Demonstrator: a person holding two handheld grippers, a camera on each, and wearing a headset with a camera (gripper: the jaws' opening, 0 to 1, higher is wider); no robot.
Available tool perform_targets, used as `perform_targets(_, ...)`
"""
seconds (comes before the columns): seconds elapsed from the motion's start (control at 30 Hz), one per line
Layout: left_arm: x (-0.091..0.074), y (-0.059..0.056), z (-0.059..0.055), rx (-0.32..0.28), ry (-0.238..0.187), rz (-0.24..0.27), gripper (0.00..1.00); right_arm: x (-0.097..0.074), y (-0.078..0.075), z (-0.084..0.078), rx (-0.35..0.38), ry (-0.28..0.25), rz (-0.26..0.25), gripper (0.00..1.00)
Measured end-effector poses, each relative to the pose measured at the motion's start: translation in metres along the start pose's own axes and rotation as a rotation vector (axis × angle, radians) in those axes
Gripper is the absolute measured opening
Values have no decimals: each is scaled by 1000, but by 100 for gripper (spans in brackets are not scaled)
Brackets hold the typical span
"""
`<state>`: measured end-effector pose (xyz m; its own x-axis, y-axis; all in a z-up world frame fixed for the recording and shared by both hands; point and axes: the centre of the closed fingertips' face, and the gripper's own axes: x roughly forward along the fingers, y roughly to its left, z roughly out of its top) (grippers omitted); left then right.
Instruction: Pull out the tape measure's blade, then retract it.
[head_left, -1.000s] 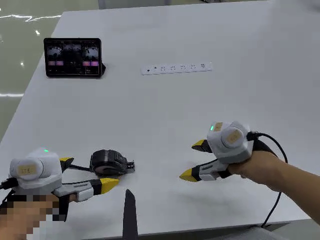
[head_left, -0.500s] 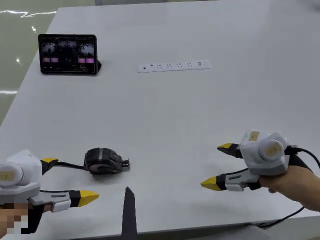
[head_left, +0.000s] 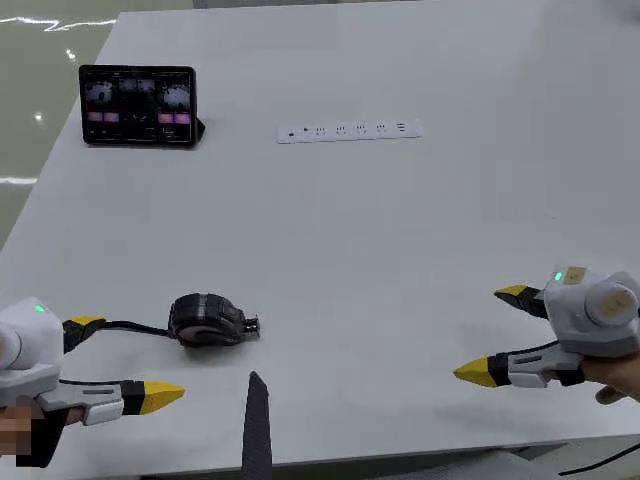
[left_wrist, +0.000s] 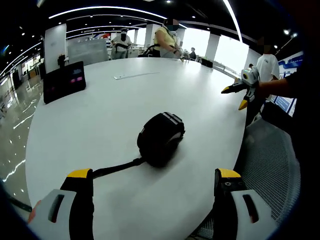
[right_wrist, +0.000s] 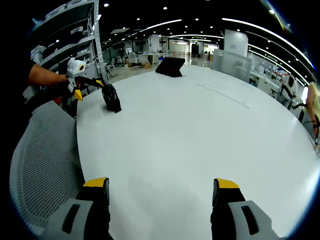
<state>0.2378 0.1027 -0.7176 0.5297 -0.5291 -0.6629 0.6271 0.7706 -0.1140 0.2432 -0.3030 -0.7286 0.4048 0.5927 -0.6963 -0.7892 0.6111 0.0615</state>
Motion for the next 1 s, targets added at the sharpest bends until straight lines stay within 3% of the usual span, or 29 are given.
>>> perform_targets(0.4,-8,3,-4,8,1,-9,99,-30,-17,-24,3,34,-30,97)
perform_targets(0.53,-10,0,-8,5,16,-34,99,-39,-19,-31,-3,38,-37,99)
perform_targets(0.83,-14,2,-5,-20,15,-35,99,-45,-12,-42,-9,41,-39,99)
perform_targets(1.0,-15,3,-6,9,18,-20,99,-47,-14,-42,-1,34,-43,99)
